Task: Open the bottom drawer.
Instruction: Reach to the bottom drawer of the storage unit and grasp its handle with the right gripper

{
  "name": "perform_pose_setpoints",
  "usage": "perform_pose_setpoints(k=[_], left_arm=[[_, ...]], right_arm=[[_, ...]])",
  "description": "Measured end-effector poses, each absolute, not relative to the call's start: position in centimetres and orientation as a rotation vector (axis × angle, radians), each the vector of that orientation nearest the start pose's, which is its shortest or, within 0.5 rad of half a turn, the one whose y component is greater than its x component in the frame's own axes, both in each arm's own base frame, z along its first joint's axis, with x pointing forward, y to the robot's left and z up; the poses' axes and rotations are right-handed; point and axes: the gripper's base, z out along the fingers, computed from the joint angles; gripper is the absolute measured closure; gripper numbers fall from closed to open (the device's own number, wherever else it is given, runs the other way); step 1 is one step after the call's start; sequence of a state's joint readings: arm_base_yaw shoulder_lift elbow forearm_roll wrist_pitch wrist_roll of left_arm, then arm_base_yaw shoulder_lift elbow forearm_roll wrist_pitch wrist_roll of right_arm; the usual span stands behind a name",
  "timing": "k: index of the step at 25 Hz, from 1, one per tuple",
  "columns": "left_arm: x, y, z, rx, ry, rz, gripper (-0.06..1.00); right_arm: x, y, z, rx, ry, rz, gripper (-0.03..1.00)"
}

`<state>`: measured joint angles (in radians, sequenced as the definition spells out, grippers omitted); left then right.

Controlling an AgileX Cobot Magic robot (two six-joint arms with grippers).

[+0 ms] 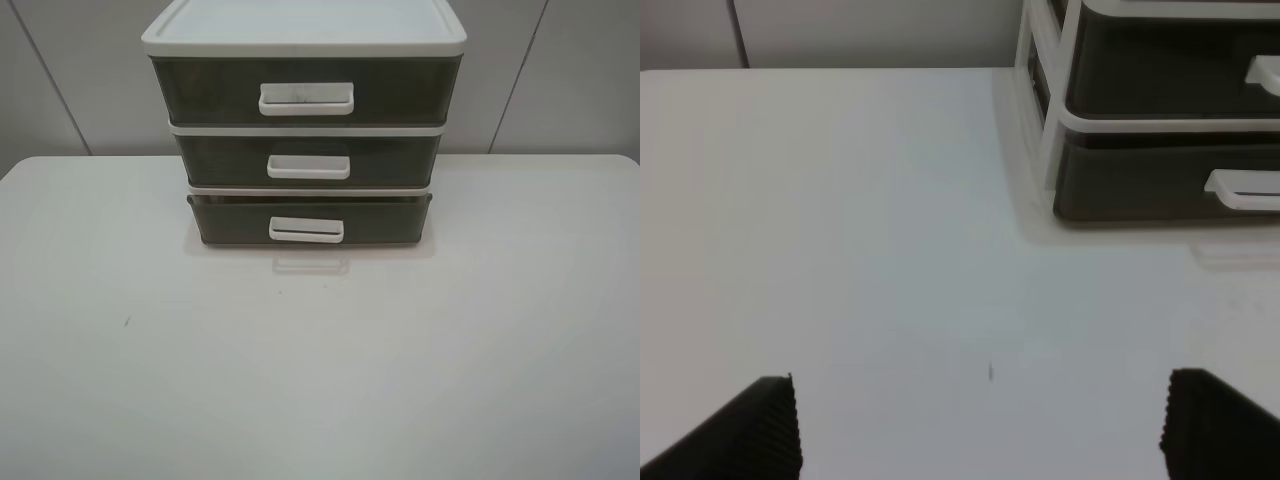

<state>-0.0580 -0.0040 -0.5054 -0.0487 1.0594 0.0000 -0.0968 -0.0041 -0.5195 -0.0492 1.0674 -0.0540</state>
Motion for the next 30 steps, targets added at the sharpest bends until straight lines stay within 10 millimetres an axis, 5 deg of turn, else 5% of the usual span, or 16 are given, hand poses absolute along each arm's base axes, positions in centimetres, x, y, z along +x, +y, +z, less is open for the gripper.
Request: perform_pose_setpoints(k=[30], left_arm=[[-0.63, -0.35, 27.89, 0.061, 2.033, -0.095, 0.20]], right_arm=[[-0.67, -0.73, 28.91, -0.023, 2.034, -0.160, 0.17]])
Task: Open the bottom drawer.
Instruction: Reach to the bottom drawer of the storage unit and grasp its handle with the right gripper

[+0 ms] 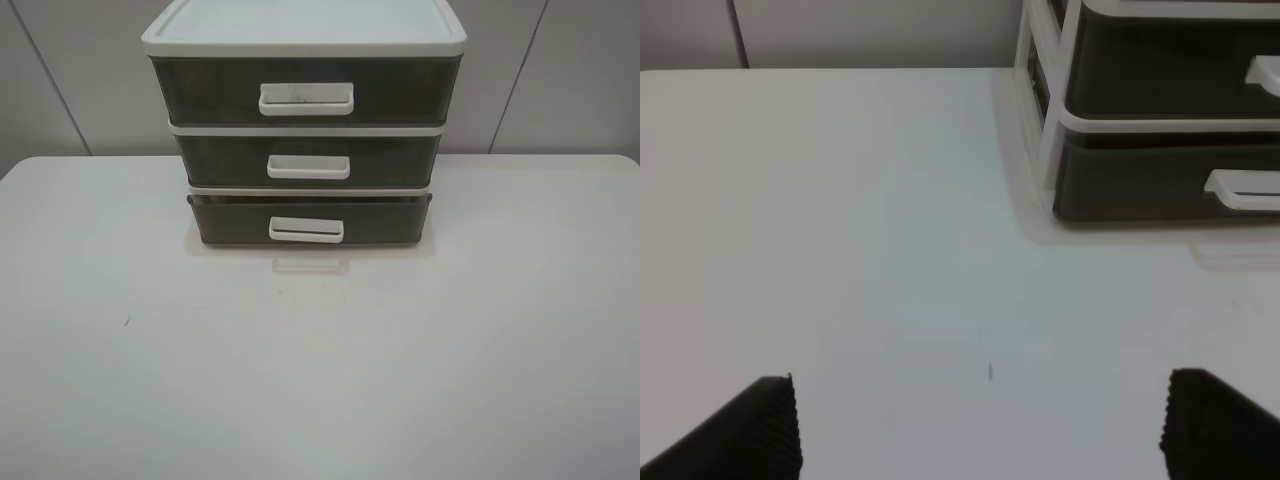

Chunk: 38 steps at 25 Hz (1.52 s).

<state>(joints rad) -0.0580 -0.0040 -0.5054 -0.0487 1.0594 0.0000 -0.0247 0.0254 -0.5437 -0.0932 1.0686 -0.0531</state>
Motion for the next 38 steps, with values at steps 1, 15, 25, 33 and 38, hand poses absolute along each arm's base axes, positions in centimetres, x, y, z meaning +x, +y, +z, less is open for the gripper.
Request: perform_pose_setpoints(k=[1, 15, 25, 33, 38], left_arm=[[-0.6, -0.4, 27.9, 0.061, 2.033, -0.095, 0.20], [-0.6, -0.4, 27.9, 0.061, 2.033, -0.095, 0.20], [-0.6, -0.4, 27.9, 0.061, 2.033, -0.095, 0.20], [-0.6, -0.4, 27.9, 0.061, 2.033, -0.095, 0.20], [-0.6, -0.4, 27.9, 0.061, 2.033, -0.095, 0.20]], right_arm=[[-0.2, -0.8, 29.4, -0.045, 2.053, -0.159, 0.17], [16.9, 6.5, 29.9, -0.714, 2.111, -0.075, 0.17], [21.3, 16.2, 21.8, -1.402, 1.869, -0.070, 0.17], [22.3, 17.8, 15.5, -1.818, 1.769, -0.206, 0.17], [23.5, 18.9, 14.4, -1.903, 1.714, -0.229, 0.17]])
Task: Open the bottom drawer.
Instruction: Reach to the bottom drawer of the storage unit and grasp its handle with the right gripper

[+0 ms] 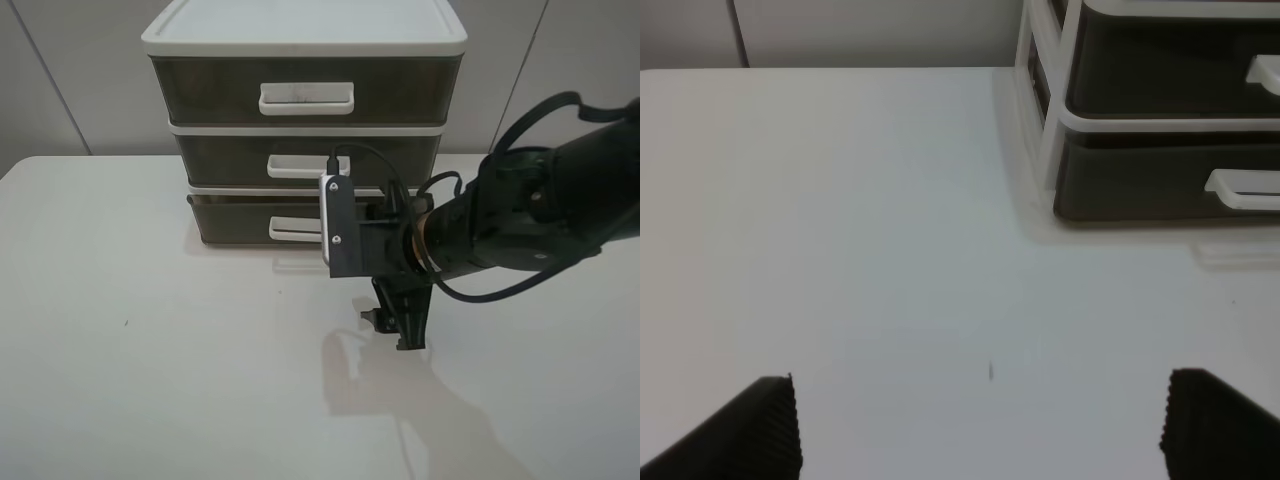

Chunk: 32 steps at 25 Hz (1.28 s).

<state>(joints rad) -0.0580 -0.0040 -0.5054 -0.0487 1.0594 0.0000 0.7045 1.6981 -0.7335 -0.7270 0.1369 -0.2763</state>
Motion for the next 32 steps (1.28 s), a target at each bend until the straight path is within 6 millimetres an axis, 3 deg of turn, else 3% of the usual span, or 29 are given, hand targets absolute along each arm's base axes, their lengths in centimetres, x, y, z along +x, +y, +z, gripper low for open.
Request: perform_pose_setpoints(k=[4, 14, 26, 32], left_arm=[[-0.6, -0.4, 27.9, 0.061, 2.033, -0.095, 0.20], [-0.6, -0.4, 27.9, 0.061, 2.033, -0.095, 0.20], [-0.6, -0.4, 27.9, 0.061, 2.033, -0.095, 0.20], [-0.6, -0.4, 27.9, 0.061, 2.033, -0.095, 0.20]], right_arm=[[24.4, 20.1, 14.8, -1.930, 1.623, -0.238, 0.17], [25.4, 21.8, 12.8, -2.021, 1.514, -0.215, 0.17], [26.1, 23.3, 11.2, -1.934, 1.430, -0.135, 0.17], [27.4, 22.5, 11.1, -1.825, 1.480, -0.157, 0.17]])
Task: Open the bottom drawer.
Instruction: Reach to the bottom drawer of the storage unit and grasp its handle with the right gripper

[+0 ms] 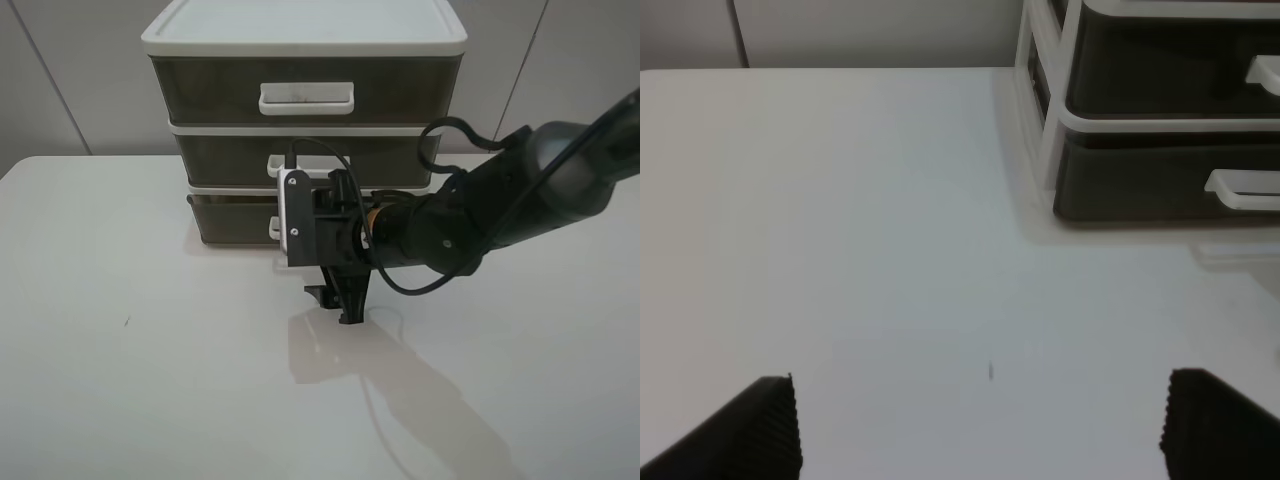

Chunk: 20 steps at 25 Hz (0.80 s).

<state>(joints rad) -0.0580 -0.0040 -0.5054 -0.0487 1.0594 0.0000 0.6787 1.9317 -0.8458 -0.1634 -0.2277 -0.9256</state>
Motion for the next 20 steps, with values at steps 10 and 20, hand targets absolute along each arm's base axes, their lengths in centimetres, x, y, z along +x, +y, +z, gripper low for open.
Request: perform_pose_setpoints(k=[10, 20], left_arm=[[-0.6, -0.4, 27.9, 0.061, 2.033, -0.095, 0.20], [-0.6, -0.4, 27.9, 0.061, 2.033, -0.095, 0.20]], right_arm=[[27.9, 22.3, 9.5, -1.732, 1.512, -0.170, 0.17], [27.5, 21.9, 9.0, -1.716, 1.447, -0.240, 0.17]])
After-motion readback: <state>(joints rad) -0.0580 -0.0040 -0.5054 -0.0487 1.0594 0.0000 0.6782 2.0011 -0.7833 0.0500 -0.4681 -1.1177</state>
